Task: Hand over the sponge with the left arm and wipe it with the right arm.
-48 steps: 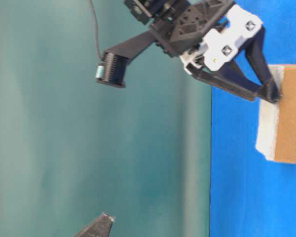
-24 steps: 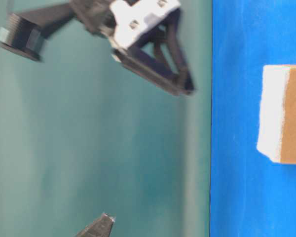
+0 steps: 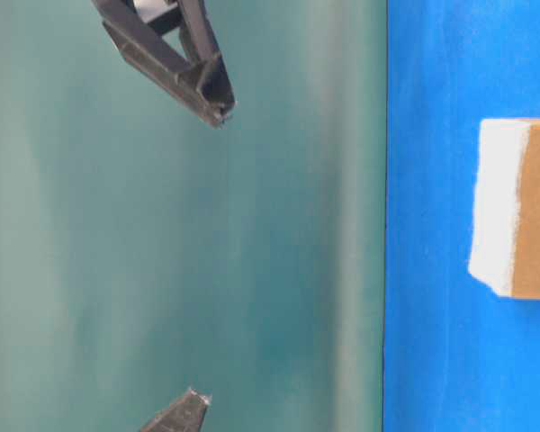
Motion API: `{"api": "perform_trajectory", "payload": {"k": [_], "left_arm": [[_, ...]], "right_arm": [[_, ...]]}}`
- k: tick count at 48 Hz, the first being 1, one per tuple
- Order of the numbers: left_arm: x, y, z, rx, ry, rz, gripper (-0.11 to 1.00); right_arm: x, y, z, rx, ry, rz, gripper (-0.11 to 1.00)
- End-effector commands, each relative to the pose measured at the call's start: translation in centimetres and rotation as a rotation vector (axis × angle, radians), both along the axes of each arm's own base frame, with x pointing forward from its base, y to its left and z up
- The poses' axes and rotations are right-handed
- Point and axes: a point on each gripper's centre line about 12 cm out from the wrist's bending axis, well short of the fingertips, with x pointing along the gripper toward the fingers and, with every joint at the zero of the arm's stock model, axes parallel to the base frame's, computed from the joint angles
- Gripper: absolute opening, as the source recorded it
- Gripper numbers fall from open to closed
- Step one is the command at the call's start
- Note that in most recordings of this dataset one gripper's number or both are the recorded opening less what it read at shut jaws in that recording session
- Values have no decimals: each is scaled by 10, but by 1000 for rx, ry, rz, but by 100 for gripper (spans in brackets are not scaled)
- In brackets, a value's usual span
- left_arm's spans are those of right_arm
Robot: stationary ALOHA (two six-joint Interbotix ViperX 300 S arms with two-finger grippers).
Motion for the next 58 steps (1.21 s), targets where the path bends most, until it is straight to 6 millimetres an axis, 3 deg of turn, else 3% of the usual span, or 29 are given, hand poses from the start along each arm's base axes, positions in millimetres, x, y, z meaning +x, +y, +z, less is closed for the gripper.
{"api": "perform_trajectory", "payload": {"k": [1,13,22,43,52,58], "left_arm": [[2,-1,6,4,-22,-4,90],[1,-1,5,1,-20,-3,90],[-3,-1,8,-4,-26,-2,90],[-52,0,22,-3,-52,-10,90],[-78,-1,22,8,-51,-21,90],[-98,0,11,7,-80,-21,90]], "right_arm": [[1,1,8,-3,-29,4,74],[3,1,7,-2,-26,4,74],[-6,0,14,-2,-44,0,74],[-85,2,37,-14,-72,-34,74],[-123,4,32,-19,-126,-39,74],[-148,5,22,-14,-172,-43,74]]}}
